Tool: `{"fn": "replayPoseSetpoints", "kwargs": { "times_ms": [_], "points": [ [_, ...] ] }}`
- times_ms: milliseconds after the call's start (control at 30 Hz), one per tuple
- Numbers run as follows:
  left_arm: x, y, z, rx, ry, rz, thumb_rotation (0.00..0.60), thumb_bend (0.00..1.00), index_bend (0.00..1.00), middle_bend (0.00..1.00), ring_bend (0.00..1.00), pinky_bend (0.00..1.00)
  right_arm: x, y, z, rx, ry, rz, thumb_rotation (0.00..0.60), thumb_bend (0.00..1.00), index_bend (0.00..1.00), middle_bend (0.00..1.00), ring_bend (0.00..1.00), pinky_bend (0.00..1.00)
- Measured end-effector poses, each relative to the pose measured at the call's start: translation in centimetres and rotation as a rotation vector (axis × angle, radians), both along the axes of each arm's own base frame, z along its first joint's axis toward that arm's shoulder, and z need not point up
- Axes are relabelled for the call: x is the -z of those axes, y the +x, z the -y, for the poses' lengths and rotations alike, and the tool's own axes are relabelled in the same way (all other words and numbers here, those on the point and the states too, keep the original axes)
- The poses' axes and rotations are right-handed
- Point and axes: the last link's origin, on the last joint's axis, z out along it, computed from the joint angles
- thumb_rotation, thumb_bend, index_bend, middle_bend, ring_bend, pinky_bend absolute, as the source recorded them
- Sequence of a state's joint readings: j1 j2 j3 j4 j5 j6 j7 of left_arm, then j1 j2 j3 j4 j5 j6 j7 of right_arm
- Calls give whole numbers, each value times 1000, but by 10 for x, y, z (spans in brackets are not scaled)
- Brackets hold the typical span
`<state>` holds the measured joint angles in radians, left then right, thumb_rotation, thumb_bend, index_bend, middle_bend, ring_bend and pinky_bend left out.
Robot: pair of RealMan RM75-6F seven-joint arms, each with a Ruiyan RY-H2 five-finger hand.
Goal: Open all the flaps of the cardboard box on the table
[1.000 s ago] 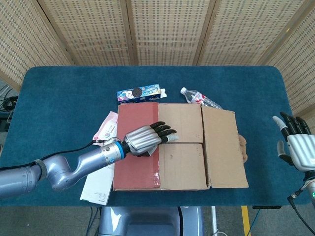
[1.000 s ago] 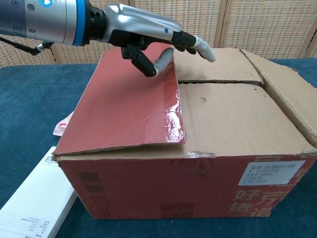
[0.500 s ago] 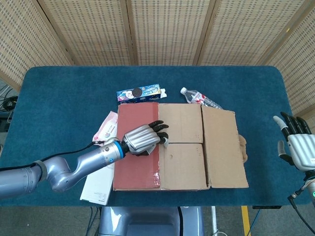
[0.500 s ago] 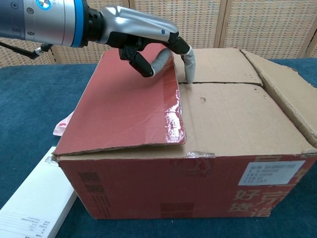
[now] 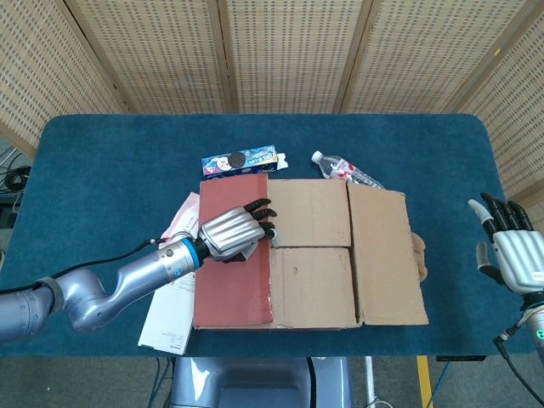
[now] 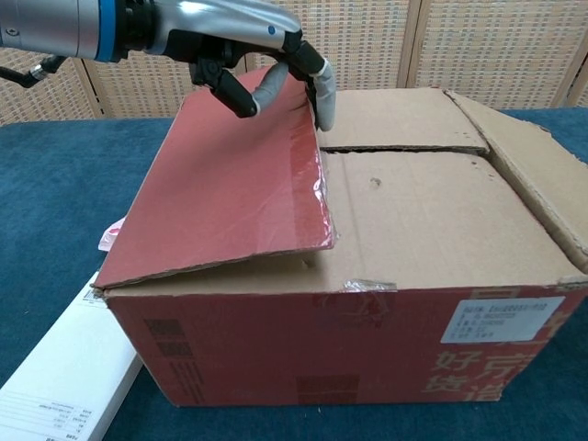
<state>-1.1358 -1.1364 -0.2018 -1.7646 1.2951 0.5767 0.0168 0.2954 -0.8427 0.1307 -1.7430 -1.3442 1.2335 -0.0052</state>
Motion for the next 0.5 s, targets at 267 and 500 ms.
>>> {"fn": "replayPoseSetpoints", "kwargs": {
  "times_ms": [267,500],
  "points": [
    [-15,-3,-1,-5,31,23,600,959,345,388,126,0,0,0,0,2,-5,-2,600,727,0,0,0,2],
    [-45,-16,0,-23,105,76,600,918,346,388,126,0,-2,-1,-2,10,-20,6,600,727,0,0,0,2]
  ]
}}
